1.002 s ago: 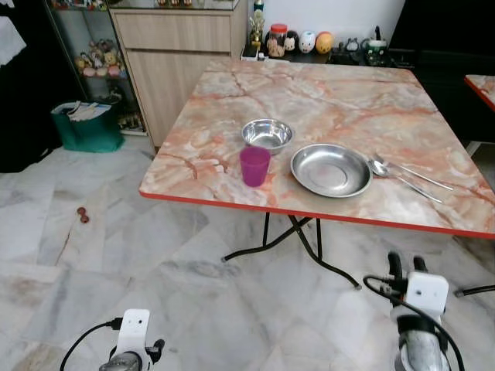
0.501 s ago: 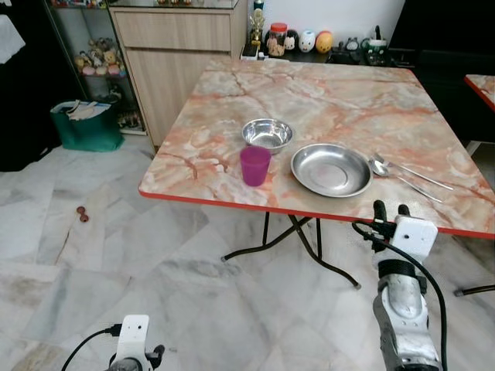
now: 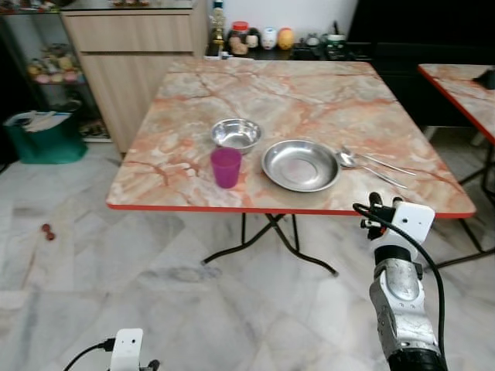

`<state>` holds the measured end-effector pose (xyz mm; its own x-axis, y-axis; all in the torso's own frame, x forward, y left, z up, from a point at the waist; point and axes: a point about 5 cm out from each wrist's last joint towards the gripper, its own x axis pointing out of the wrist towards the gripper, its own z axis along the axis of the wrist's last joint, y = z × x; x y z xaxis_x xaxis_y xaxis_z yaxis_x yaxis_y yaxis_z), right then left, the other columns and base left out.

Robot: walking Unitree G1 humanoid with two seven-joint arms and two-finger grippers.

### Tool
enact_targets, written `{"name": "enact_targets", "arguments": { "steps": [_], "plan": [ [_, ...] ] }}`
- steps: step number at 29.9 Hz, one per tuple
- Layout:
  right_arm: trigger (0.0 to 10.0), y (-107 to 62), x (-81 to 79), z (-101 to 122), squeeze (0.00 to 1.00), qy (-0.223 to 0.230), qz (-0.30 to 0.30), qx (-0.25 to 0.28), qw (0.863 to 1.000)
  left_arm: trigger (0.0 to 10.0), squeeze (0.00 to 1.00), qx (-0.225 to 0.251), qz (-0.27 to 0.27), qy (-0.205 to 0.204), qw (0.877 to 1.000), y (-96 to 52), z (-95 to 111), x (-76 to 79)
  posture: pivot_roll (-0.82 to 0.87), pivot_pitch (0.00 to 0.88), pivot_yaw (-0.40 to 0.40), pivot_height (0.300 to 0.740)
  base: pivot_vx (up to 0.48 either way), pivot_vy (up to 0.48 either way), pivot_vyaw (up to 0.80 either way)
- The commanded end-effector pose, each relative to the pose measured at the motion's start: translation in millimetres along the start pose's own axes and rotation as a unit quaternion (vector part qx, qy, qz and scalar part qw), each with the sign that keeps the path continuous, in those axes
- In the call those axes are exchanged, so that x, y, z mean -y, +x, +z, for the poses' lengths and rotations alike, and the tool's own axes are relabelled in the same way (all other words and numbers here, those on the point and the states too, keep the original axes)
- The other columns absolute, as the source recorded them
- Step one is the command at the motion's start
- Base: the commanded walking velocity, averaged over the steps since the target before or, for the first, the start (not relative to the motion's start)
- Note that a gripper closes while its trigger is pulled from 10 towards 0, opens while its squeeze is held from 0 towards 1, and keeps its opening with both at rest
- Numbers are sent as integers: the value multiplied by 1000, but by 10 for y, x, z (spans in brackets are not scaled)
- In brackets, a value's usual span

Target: Setting the table

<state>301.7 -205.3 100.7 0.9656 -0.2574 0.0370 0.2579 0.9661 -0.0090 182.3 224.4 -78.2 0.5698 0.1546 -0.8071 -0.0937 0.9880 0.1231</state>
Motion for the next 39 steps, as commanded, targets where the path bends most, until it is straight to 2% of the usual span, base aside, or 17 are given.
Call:
{"name": "enact_targets", "arguments": {
  "steps": [1, 26, 31, 38, 39],
  "plan": [
    [10000, 27, -110, 77, 0, 2, 19, 8, 1000, 10000, 0, -4, -1, -3, 1000, -3, -26, 0, -5, 0, -42, 731, 270, 0, 0],
    [10000, 54, -202, 118, 0, 7, 32, 7, 999, 10000, 0, 14, -5, -3, 1000, 18, 102, 51, 7, 0, -48, 731, 291, 0, 0],
    [10000, 30, -169, 100, 0, 16, 26, 2, 1000, 10000, 0, 21, -4, -7, 1000, 22, 144, 56, 3, 0, -45, 731, 265, 0, 0],
    [10000, 19, -99, 100, 0, 28, 18, 0, 999, 10000, 0, 23, -5, -7, 1000, 26, 168, 71, -3, 0, -43, 731, 0, 0, 0],
    [10000, 15, -91, 97, 655, 31, 18, -1, 999, 10000, 0, 23, -5, -6, 1000, 27, 171, 74, -3, 0, -43, 731, 0, 0, 0]
  ]
}}
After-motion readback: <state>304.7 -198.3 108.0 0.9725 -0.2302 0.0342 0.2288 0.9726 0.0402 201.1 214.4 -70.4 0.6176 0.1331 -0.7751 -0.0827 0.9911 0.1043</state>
